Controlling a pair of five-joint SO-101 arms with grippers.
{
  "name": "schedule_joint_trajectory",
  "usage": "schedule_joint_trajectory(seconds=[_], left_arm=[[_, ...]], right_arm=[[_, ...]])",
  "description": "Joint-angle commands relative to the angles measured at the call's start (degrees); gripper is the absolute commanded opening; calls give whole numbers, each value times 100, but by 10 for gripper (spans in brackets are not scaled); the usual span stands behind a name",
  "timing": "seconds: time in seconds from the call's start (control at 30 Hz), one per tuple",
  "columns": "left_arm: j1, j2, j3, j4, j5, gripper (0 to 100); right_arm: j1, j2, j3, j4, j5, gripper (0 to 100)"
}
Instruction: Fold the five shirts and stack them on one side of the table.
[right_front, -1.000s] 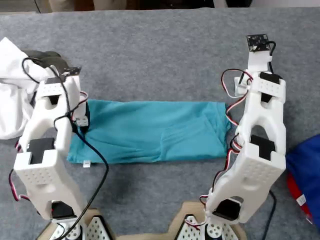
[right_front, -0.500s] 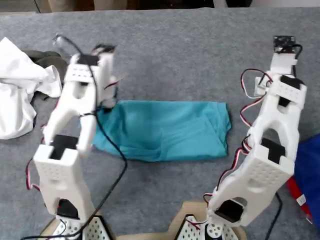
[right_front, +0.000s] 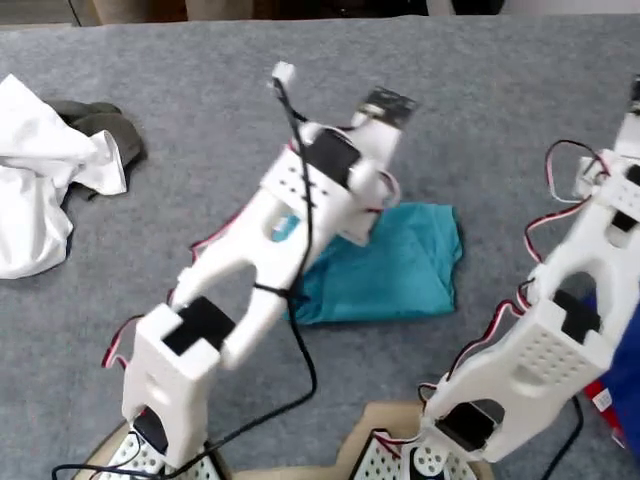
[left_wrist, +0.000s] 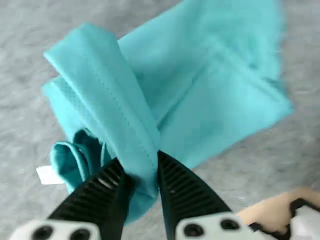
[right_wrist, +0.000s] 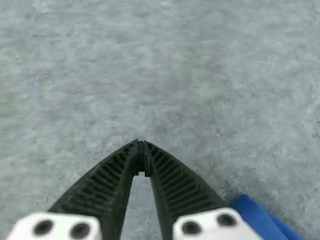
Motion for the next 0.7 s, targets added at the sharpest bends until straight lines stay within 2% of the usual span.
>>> schedule_joint_trajectory(seconds=[0.0,0.17,0.37,0.67], left_arm=[[211,-40,-413,-299,202,19],[308,48,-598,-519,316,19],[615,796,-1240,-492,316,19],[659,1938,-2989,-492,1134,19]], right_arm=[[101,-13,-286,-114,9,9],[101,92,-321,-114,9,9],[101,101,-321,-114,9,9],[101,119,-321,-132,18,9]])
